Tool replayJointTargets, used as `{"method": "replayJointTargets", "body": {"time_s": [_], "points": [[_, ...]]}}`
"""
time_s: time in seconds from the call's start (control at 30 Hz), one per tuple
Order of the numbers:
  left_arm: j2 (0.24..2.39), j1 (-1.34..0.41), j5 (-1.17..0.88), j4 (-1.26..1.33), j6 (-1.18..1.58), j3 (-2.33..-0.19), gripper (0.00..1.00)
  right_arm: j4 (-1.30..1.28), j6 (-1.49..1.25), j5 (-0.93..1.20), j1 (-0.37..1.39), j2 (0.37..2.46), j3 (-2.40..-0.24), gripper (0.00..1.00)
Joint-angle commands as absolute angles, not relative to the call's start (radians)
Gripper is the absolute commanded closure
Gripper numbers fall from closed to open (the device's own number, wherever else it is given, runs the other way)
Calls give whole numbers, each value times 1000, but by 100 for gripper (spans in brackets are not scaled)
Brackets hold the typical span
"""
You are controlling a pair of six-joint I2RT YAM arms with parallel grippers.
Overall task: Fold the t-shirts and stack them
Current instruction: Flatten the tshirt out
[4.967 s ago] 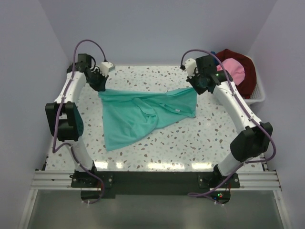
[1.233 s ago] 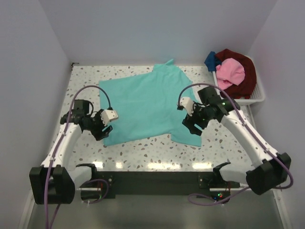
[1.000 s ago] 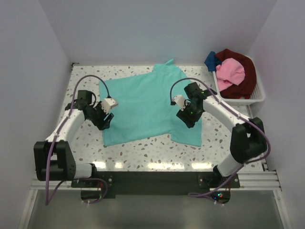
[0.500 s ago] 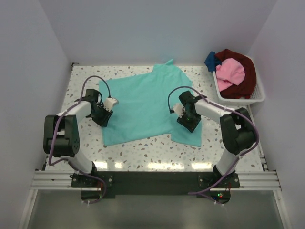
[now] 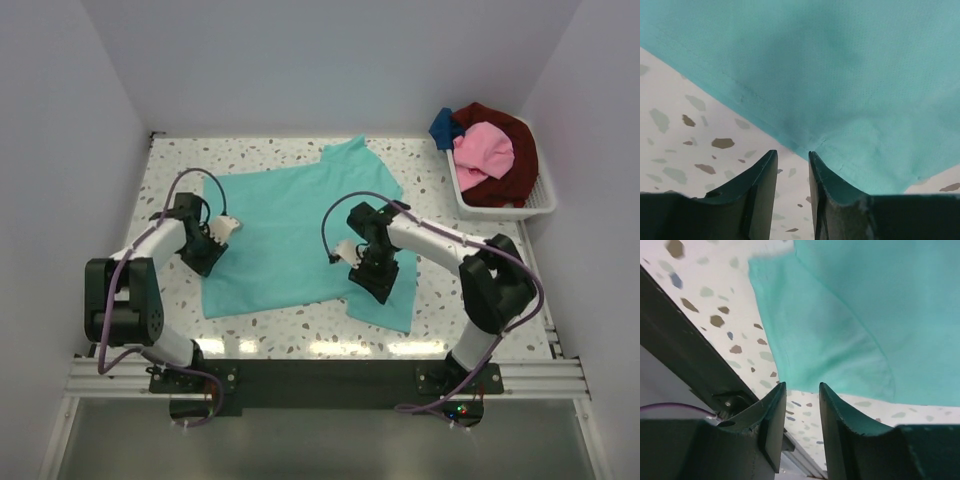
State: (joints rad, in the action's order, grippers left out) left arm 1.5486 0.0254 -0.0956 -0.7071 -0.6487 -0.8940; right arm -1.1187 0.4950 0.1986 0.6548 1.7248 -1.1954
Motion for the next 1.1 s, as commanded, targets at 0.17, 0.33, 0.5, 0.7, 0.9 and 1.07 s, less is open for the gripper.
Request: {"method": "replayJointTargets", "body": {"time_s": [0.17, 0.33, 0.5, 0.7, 0.9, 1.07], "points": [[1549, 20, -242, -770, -620, -1106, 58, -1125, 509, 140, 526, 1733, -1407, 66], [1612, 12, -253, -723, -583, -1112, 56, -1020, 523, 25, 449, 1847, -1404, 69], [1666, 14, -235, -686, -572, -1092, 55, -985, 538, 2, 448, 1890, -1344, 70], [1698, 14, -198, -673, -584, -1068, 55, -1008, 554, -14, 488, 1894, -1215, 70], [1686, 15, -179, -712, -618, -1040, 55, -1127, 578, 64, 638, 1852, -1101, 71], [1658, 12, -193, -759, -660, -1012, 55, -1250, 606, 192, 644, 1852, -1192, 69]]}}
